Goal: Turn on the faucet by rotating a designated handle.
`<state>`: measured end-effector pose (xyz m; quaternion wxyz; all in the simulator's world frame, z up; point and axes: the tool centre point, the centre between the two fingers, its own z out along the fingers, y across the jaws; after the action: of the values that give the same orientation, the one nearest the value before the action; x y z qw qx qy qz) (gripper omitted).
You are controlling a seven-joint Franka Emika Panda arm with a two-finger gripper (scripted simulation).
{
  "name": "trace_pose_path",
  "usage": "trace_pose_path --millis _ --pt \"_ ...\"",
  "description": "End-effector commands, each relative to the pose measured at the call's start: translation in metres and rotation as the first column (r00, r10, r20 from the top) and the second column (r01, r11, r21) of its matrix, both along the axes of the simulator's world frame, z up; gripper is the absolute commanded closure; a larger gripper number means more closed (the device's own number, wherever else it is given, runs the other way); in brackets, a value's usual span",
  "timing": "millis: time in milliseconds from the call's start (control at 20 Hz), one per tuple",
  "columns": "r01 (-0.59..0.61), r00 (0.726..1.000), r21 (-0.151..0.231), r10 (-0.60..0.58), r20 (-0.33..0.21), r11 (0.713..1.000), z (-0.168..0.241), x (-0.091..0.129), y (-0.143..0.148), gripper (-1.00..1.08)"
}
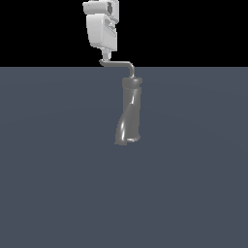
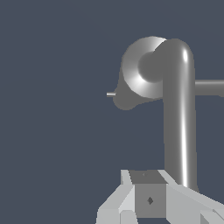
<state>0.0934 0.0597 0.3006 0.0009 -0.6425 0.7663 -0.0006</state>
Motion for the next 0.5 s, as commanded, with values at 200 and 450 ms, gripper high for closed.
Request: trace_pose_path --millis 200,450 --pt "0.000 1.000 0.000 0.000 -0.003 1.000 0.000 -0.017 0.004 1.08" --pt "0.000 1.000 0.000 0.000 -0.002 1.000 0.000 -0.030 0.007 1.08"
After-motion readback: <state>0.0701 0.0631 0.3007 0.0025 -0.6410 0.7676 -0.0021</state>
